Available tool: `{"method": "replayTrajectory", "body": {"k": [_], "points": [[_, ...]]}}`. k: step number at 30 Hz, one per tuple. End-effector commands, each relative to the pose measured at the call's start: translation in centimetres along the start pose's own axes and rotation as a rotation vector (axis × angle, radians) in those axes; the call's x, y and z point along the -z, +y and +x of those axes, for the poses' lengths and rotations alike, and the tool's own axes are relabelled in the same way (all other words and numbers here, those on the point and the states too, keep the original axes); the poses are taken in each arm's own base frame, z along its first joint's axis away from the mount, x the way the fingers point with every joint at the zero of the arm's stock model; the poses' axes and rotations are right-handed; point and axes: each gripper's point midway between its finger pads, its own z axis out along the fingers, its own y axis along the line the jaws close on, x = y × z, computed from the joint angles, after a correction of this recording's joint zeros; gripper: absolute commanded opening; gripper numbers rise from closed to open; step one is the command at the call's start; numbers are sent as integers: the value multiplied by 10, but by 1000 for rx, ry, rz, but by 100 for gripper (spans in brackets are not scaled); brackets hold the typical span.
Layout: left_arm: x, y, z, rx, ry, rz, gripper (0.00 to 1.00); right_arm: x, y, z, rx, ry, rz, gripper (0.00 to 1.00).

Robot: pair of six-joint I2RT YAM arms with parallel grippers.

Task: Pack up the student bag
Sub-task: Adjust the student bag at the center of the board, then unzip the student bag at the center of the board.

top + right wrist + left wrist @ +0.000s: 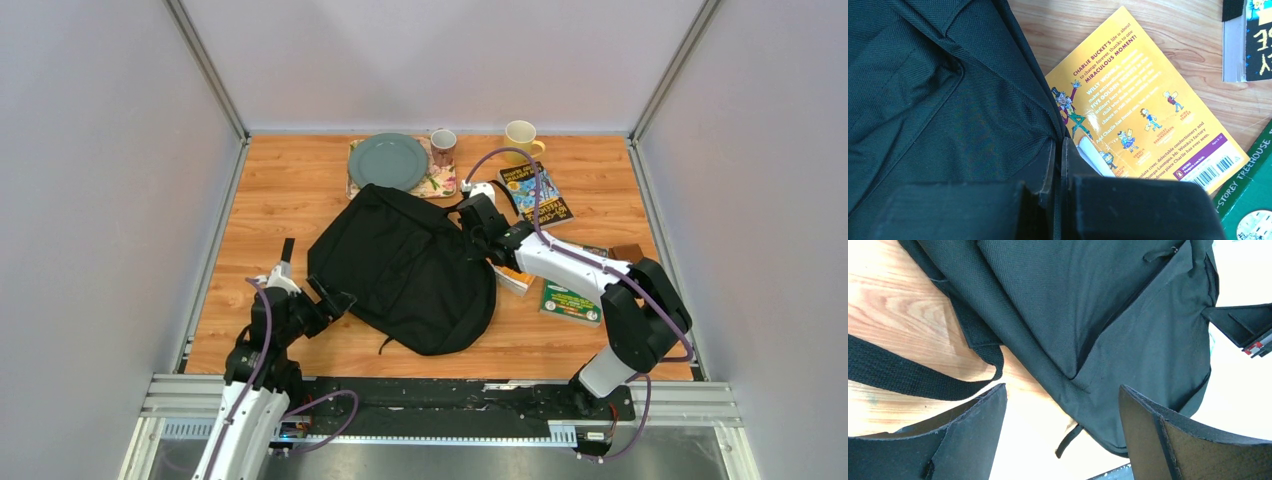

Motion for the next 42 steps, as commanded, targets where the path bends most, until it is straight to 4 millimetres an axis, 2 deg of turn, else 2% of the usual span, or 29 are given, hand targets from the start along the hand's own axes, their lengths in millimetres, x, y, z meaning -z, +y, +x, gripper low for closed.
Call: {"method": "replayTrajectory", "body": {"k": [1,7,11,13,17,20,21,22,23,25,26,27,32,33,37,40,41,42], "points": [[-6,0,3,38,3,3,89,-2,10,-22,-71,-65,-32,1],[-14,2,15,36,28,-5,89,0,9,-23,-80,-69,-33,1],[-24,13,23,8,31,-72,89,0,13,-23,-90,-64,-50,1],[-29,6,22,4,13,-40,89,0,13,-23,-92,-62,-53,1],[-40,10,12,4,-67,-42,89,1,11,-23,-86,-68,-49,1],[-48,13,7,28,-123,-24,81,1,9,-24,-80,-68,-50,1],[-51,8,3,47,-145,7,72,1,10,-24,-76,-67,-52,1],[-54,18,11,48,-133,-5,67,0,9,-24,-75,-66,-50,1],[-56,16,12,47,-131,13,63,0,9,-25,-73,-65,-52,1],[-58,23,20,56,-107,-2,49,-1,10,-26,-71,-60,-61,1],[-59,19,20,55,-102,21,44,-2,11,-27,-68,-61,-67,1],[-59,23,23,58,-95,17,33,-2,14,-27,-64,-58,-80,1],[-59,18,25,57,-87,45,12,-3,20,-34,-48,-61,-107,2],[-59,16,25,57,-87,53,3,-3,21,-35,-44,-63,-112,2],[-55,0,21,55,-83,99,0,-1,24,-47,-27,-77,-122,6],[-49,-20,22,58,-53,152,0,3,24,-63,-19,-85,-124,26],[-49,-22,21,59,-55,149,0,10,22,-67,-23,-71,-114,38],[-49,-22,23,63,-51,144,0,20,16,-74,-32,-86,-87,43]]}}
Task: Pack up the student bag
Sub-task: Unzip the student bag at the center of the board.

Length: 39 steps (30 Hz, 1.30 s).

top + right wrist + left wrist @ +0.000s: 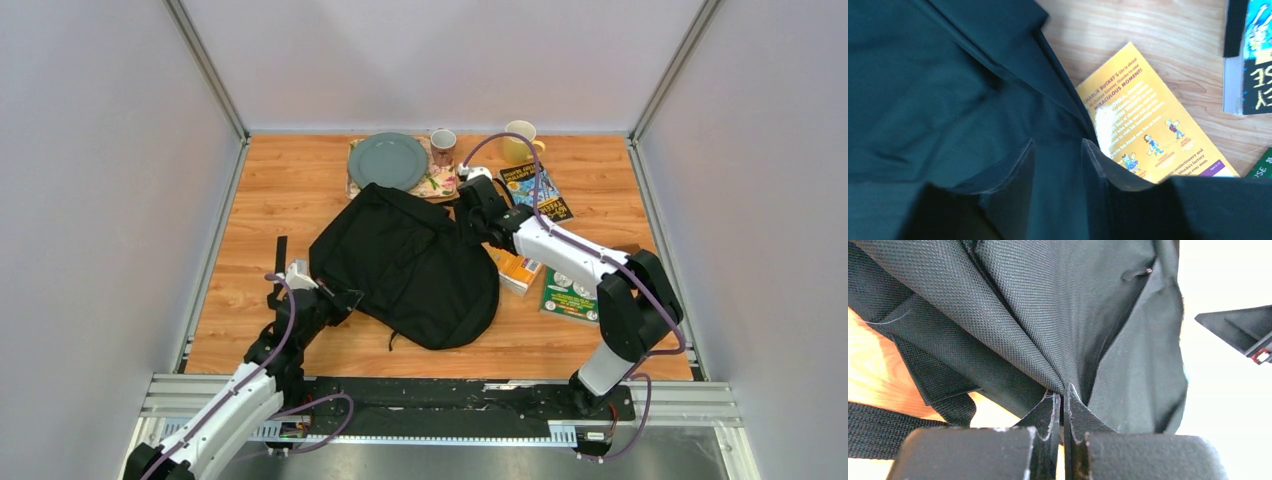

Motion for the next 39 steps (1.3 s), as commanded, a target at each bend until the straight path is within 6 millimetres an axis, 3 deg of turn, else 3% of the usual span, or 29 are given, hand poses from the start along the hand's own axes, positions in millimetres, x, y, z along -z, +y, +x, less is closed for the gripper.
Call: {"method": "replayTrajectory", "body": {"k": [1,3,5,6,7,9,10,12,13,15,16,18,21,23,24,26,27,29,30,33,39], "points": [[2,-14,12,22,43,74,0,35,7,-55,-57,-116,-22,46],[3,-19,13,40,51,80,0,50,-1,-45,-90,-118,-8,55],[3,-22,15,55,60,85,0,84,1,-49,-170,-179,-71,57],[2,-23,15,59,64,87,0,88,1,-32,-189,-158,-92,58],[2,-24,16,60,68,85,0,114,6,-33,-212,-201,-157,59],[3,-31,17,61,77,96,0,134,35,-20,-248,-205,-313,59],[3,-33,18,58,84,98,0,147,57,3,-216,-191,-394,59],[3,-38,13,48,65,91,0,155,77,28,-234,-155,-416,59],[2,-38,12,45,64,83,0,162,98,54,-200,-99,-459,59],[3,-43,10,48,61,92,0,164,111,73,-251,-69,-457,59],[4,-45,9,48,59,98,0,172,129,82,-242,-78,-509,59],[5,-47,9,43,62,98,0,167,138,106,-276,-61,-509,59],[7,-46,8,38,61,91,0,163,158,124,-319,-65,-534,56],[7,-44,9,39,60,85,0,160,163,124,-345,-105,-495,56],[8,-45,8,42,57,92,0,157,174,138,-332,-79,-488,55],[8,-46,6,44,49,97,0,158,187,136,-342,-89,-485,54],[9,-46,7,44,50,95,0,150,192,148,-327,-75,-453,54],[9,-38,10,42,62,68,0,149,207,148,-320,-59,-453,54],[10,-38,11,43,66,71,0,139,211,160,-302,-41,-424,52],[11,-37,14,51,81,71,0,131,217,168,-306,-39,-396,51],[13,-37,13,75,69,81,0,122,219,165,-388,-80,-375,47]]}}
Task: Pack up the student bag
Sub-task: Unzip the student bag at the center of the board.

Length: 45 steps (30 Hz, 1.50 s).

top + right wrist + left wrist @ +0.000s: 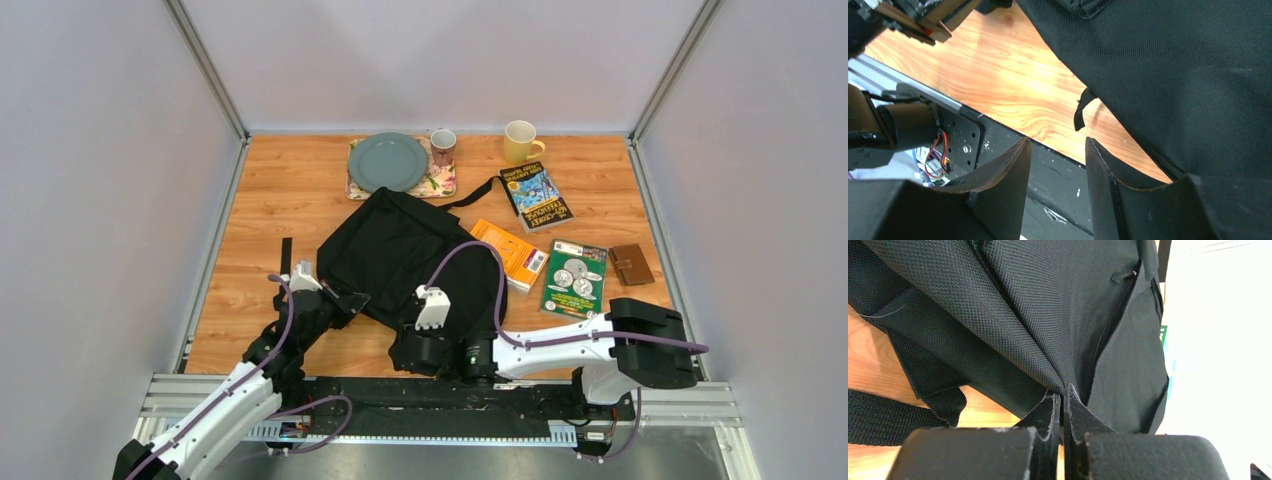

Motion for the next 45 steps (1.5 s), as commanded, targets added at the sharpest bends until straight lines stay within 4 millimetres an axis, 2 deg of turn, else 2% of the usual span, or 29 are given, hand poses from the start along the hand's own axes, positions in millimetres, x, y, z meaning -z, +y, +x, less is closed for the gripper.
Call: {"method": "replayTrajectory", "body": {"k": [1,6,11,15,23,24,28,32,34,38,42,45], "points": [[4,-20,-3,29,3,66,0,-10,12,-19,-108,-121,7,47],[6,-24,-3,29,10,72,0,-20,4,-14,-79,-116,74,47],[7,-26,-2,29,16,78,0,-24,3,-26,-79,-186,79,46],[7,-27,-2,31,17,91,0,-38,-14,-26,-73,-171,144,46],[8,-30,-3,31,13,99,0,-49,-17,-24,-71,-169,158,45],[8,-30,-3,31,15,98,0,-49,-11,-26,-70,-169,151,45],[8,-30,-3,34,16,97,0,-52,-13,-22,-48,-153,180,45],[8,-32,-3,37,17,106,0,-56,-29,-21,-75,-189,238,46],[8,-32,-3,36,17,104,0,-55,-36,-29,-77,-235,273,46],[9,-36,-6,35,8,117,0,-56,-43,-30,-63,-253,312,48],[9,-36,-4,33,17,116,0,-61,-46,-28,-57,-262,323,45],[9,-35,-3,37,20,117,0,-61,-47,-35,-59,-289,331,41]]}}
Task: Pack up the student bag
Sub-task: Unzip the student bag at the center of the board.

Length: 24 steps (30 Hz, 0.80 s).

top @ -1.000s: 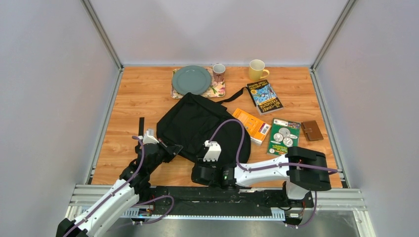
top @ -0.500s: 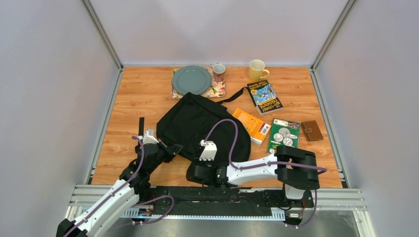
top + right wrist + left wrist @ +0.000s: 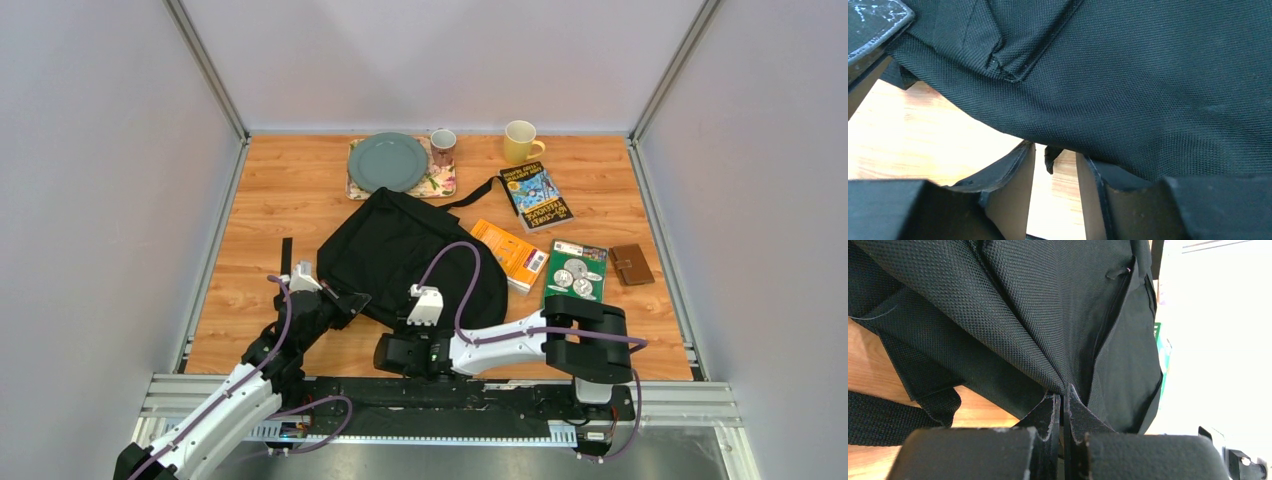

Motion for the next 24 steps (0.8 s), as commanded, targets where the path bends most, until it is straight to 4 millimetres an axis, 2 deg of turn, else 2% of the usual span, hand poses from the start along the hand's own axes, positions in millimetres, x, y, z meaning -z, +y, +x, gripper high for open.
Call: {"method": "replayTrajectory", "body": {"k": [1,5,7,10,13,16,18,19,20,22,23,24], "points": [[5,-31,-3,18,12,99,0,-9,-7,-29,-17,-129,61,39],[6,-32,-4,21,7,107,0,-13,-7,-33,-12,-155,73,31],[6,-32,-4,18,6,108,0,-14,-7,-31,-3,-146,72,24],[5,-29,-4,18,4,99,0,-13,-9,-33,23,-152,71,7],[4,-26,-3,18,4,94,0,-9,-7,-38,48,-159,49,4],[3,-19,-2,5,0,79,0,-1,3,-39,129,-126,-13,0],[1,-12,-10,-86,-46,52,0,6,9,-38,242,-83,-53,0],[0,1,-11,-172,-49,4,0,10,7,-38,299,-64,-53,0],[1,4,-23,-206,-97,-40,0,13,3,-38,323,-54,-52,0],[2,12,-28,-330,-101,-87,0,26,9,-40,353,-32,-142,0],[4,10,-37,-356,-129,-110,0,26,-7,-31,386,-7,-149,0],[4,15,-38,-384,-123,-143,0,36,-4,-30,409,22,-212,0]]}}
